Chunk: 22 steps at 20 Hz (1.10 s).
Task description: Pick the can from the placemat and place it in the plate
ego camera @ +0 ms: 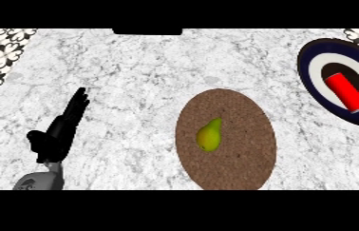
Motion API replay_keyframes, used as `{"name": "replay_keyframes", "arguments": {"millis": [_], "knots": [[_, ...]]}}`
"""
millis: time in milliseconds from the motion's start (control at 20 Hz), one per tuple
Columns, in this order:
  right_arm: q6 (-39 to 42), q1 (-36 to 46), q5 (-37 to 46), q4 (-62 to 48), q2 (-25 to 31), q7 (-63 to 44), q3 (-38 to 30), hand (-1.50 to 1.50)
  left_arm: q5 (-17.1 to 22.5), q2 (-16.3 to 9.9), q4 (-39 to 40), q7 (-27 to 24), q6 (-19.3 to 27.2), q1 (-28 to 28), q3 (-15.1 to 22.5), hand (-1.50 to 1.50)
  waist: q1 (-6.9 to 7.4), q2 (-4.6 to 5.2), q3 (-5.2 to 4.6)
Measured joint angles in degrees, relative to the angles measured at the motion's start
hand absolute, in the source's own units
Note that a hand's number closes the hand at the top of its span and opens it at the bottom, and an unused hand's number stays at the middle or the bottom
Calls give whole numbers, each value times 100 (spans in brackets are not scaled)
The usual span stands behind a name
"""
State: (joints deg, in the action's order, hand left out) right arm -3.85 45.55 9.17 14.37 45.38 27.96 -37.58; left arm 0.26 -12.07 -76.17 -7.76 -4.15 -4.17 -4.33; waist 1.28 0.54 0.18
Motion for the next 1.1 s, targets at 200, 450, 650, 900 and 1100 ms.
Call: {"name": "replay_keyframes", "arguments": {"millis": [200, 450, 650, 900, 1100], "knots": [[714, -287, -579, -188, 273, 138, -541, -150, 27, -20, -61, 39, -15, 6, -33, 0, -19, 6, 7], [1572, -997, -1046, -379, 574, 584, -1000, -150, -7, 58, -192, 132, 16, 49, 48, 0, -11, 26, 21], [2212, -1592, -1192, -432, 734, 1000, -1147, -150, -56, 109, -120, 86, 67, -3, 65, 0, -30, 43, 31], [2638, -2130, -1194, -405, 773, 1410, -1152, -150, -65, 123, -128, 95, 88, -49, 57, 0, -5, 54, 46], [2677, -2441, -1148, -337, 761, 1534, -1106, -150, -7, 63, -90, 75, 18, -55, -9, 0, 8, 52, 52]]}}
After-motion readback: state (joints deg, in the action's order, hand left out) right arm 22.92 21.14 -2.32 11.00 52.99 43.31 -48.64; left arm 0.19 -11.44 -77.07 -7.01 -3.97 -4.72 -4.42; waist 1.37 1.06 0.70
